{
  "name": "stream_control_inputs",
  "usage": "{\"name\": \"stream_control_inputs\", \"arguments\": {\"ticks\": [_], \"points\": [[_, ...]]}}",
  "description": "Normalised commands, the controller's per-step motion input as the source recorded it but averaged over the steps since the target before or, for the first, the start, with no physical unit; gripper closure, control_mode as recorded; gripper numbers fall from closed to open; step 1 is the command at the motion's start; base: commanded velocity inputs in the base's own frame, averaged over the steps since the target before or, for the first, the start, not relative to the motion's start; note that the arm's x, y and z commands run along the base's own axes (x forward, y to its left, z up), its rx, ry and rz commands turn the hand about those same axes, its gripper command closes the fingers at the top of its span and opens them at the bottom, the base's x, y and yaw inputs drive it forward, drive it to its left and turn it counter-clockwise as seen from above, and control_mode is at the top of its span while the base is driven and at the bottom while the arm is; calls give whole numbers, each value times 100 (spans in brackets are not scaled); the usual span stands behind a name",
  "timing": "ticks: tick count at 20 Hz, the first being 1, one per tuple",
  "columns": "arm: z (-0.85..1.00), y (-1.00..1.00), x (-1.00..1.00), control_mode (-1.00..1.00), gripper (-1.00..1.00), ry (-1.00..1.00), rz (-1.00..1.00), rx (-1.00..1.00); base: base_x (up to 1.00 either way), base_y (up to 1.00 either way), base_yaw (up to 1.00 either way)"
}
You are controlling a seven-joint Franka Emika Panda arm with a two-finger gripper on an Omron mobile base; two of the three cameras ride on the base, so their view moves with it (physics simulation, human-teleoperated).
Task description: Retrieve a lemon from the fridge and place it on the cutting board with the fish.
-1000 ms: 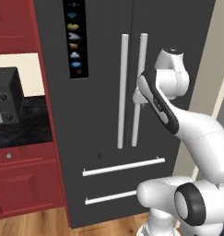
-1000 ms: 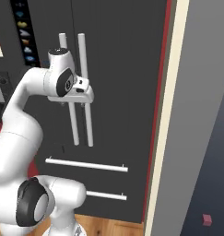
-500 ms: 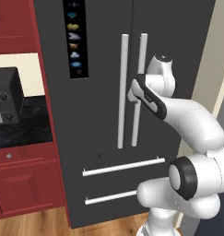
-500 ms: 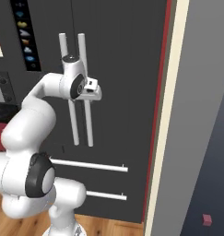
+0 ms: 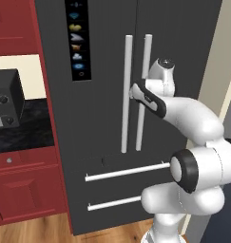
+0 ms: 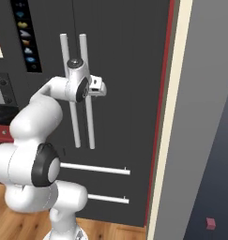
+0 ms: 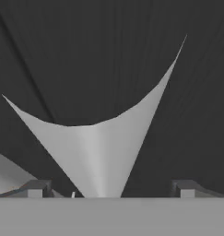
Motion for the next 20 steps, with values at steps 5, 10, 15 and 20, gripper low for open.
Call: {"name": "stream_control_inputs", "arguments": {"ticks": [5, 10, 15, 20], "points": [[-5, 0, 41, -100, -100, -20, 0, 0, 0, 0, 0], [-16, 0, 37, -100, -100, -19, 0, 1, 0, 0, 0], [-31, 8, 23, -100, 100, -24, 0, 5, 0, 0, 0], [-16, 2, 17, -100, 100, -9, 0, 2, 0, 0, 0]]}}
